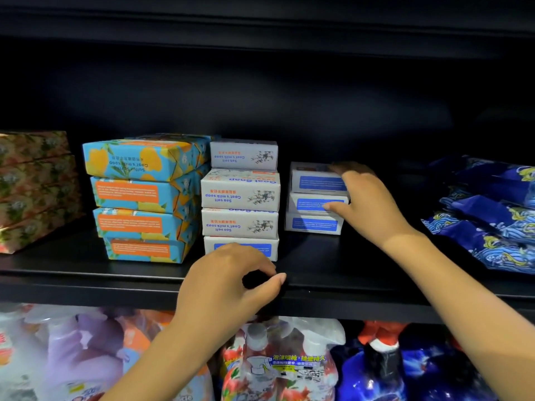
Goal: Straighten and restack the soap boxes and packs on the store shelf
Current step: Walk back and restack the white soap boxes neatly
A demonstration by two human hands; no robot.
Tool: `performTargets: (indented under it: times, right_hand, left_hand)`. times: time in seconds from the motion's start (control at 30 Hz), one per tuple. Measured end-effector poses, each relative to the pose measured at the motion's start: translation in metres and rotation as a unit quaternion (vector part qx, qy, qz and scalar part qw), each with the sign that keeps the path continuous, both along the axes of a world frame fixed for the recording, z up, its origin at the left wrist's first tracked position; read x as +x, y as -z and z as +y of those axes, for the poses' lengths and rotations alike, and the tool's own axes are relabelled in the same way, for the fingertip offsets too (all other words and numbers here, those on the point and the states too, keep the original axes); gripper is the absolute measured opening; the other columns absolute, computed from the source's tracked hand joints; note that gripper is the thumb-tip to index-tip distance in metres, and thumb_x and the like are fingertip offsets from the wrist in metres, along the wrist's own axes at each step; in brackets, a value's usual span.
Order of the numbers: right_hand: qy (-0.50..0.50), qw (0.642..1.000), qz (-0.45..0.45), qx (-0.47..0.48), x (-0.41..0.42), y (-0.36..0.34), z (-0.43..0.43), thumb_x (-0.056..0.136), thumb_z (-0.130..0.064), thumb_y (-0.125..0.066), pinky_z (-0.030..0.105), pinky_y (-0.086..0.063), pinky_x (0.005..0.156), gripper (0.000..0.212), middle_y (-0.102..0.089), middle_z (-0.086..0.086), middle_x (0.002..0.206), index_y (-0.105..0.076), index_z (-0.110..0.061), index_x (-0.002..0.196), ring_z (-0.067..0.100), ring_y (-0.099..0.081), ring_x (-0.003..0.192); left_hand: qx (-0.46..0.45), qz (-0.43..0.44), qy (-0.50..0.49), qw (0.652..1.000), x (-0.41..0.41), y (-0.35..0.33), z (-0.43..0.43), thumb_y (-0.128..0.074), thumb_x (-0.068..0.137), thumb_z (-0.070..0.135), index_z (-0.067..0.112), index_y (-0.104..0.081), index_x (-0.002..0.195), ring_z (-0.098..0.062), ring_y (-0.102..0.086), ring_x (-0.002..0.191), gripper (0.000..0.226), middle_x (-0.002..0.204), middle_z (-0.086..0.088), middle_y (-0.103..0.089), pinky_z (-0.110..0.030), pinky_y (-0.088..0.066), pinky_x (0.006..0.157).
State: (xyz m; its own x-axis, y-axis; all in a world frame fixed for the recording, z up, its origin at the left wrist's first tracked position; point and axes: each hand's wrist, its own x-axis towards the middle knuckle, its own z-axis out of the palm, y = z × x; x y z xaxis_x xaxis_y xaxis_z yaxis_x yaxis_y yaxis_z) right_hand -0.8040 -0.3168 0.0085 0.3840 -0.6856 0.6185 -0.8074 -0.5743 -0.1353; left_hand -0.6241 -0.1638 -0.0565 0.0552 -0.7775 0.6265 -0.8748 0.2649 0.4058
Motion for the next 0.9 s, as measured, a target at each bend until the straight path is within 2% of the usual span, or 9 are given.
performTargets:
  times: [0.13, 0.23, 0.37, 0.43, 0.5, 0.6, 0.67, 0.77, 0.9]
  right_hand:
    - [0.004, 0.998, -0.013, -0.068, 0.002, 0.002, 0.006, 0.076, -0.005, -0.067, 0.029, -0.034, 0.070, 0.034, -0.050, 0.008, 0.110, -0.050, -0.011, 0.106, 0.025, -0.038, 0.107]
    - [-0.032, 0.996, -0.029, -0.076, -0.007, 0.006, 0.012, 0.077, -0.003, -0.064, 0.026, -0.035, 0.068, 0.031, -0.049, 0.002, 0.105, -0.051, -0.014, 0.103, 0.012, -0.034, 0.096]
    - [-0.139, 0.970, -0.161, -0.115, -0.024, 0.012, 0.036, 0.081, -0.008, -0.068, 0.003, -0.030, 0.082, 0.029, -0.055, -0.006, 0.103, -0.061, -0.011, 0.109, 0.008, -0.045, 0.097]
    - [-0.147, 0.955, -0.196, -0.165, -0.029, 0.017, 0.049, 0.079, -0.004, -0.070, 0.003, -0.030, 0.087, 0.031, -0.053, -0.007, 0.104, -0.062, -0.006, 0.109, 0.007, -0.047, 0.100]
    - [-0.160, 0.941, -0.221, -0.201, -0.031, 0.023, 0.060, 0.078, 0.000, -0.069, 0.008, -0.032, 0.091, 0.031, -0.054, -0.004, 0.105, -0.062, -0.003, 0.108, 0.009, -0.049, 0.101]
    - [-0.199, 0.919, -0.218, -0.259, -0.031, 0.026, 0.076, 0.076, 0.005, -0.067, 0.022, -0.040, 0.094, 0.028, -0.058, 0.006, 0.105, -0.063, 0.004, 0.104, 0.021, -0.055, 0.103]
    - [-0.225, 0.911, -0.185, -0.294, -0.028, 0.028, 0.085, 0.074, 0.011, -0.066, 0.031, -0.043, 0.095, 0.028, -0.060, 0.012, 0.104, -0.063, 0.007, 0.102, 0.027, -0.056, 0.103]
    - [-0.259, 0.902, -0.155, -0.309, -0.021, 0.033, 0.093, 0.075, 0.012, -0.065, 0.036, -0.045, 0.096, 0.025, -0.061, 0.018, 0.103, -0.065, 0.006, 0.100, 0.030, -0.056, 0.104]
    - [-0.264, 0.918, -0.145, -0.260, -0.020, 0.038, 0.095, 0.074, 0.009, -0.069, 0.028, -0.042, 0.101, 0.035, -0.056, 0.018, 0.115, -0.062, 0.000, 0.108, 0.029, -0.052, 0.114]
  left_hand:
    - [0.005, 0.006, -0.005, 1.000, -0.001, 0.000, 0.001, -0.057, 0.074, 0.053, 0.033, -0.070, 0.073, 0.002, -0.057, 0.083, 0.023, 0.076, 0.024, -0.066, -0.016, -0.045, 0.066]
    - [0.008, 0.016, -0.010, 1.000, -0.002, 0.001, 0.003, -0.056, 0.074, 0.053, 0.034, -0.069, 0.073, 0.003, -0.058, 0.082, 0.023, 0.077, 0.025, -0.066, -0.017, -0.045, 0.069]
    - [0.010, 0.016, -0.012, 1.000, -0.001, 0.001, 0.003, -0.055, 0.074, 0.055, 0.035, -0.070, 0.075, 0.004, -0.058, 0.083, 0.025, 0.079, 0.024, -0.066, -0.020, -0.046, 0.070]
    - [0.006, 0.019, -0.013, 1.000, -0.002, 0.001, 0.004, -0.056, 0.074, 0.054, 0.034, -0.070, 0.073, 0.004, -0.059, 0.081, 0.024, 0.077, 0.024, -0.067, -0.022, -0.047, 0.069]
    - [-0.018, 0.093, 0.015, 0.995, -0.005, 0.001, 0.003, -0.061, 0.074, 0.052, 0.032, -0.071, 0.070, 0.003, -0.063, 0.075, 0.022, 0.073, 0.021, -0.068, -0.021, -0.049, 0.066]
    - [-0.046, 0.336, 0.118, 0.933, -0.008, -0.014, 0.003, -0.061, 0.072, 0.055, 0.028, -0.075, 0.075, -0.005, -0.068, 0.068, 0.031, 0.070, 0.006, -0.073, -0.018, -0.052, 0.062]
    - [0.025, 0.438, 0.191, 0.878, -0.009, -0.027, 0.003, -0.059, 0.067, 0.062, 0.032, -0.077, 0.079, -0.012, -0.071, 0.070, 0.037, 0.075, -0.003, -0.074, -0.018, -0.053, 0.060]
    - [0.121, 0.481, 0.243, 0.834, -0.013, -0.038, 0.002, -0.066, 0.058, 0.061, 0.035, -0.077, 0.078, -0.013, -0.071, 0.074, 0.034, 0.081, -0.002, -0.075, -0.020, -0.054, 0.059]
    - [0.128, 0.521, 0.282, 0.795, -0.014, -0.034, 0.003, -0.074, 0.060, 0.039, 0.017, -0.077, 0.080, -0.011, -0.070, 0.078, 0.030, 0.087, -0.003, -0.074, -0.022, -0.054, 0.064]
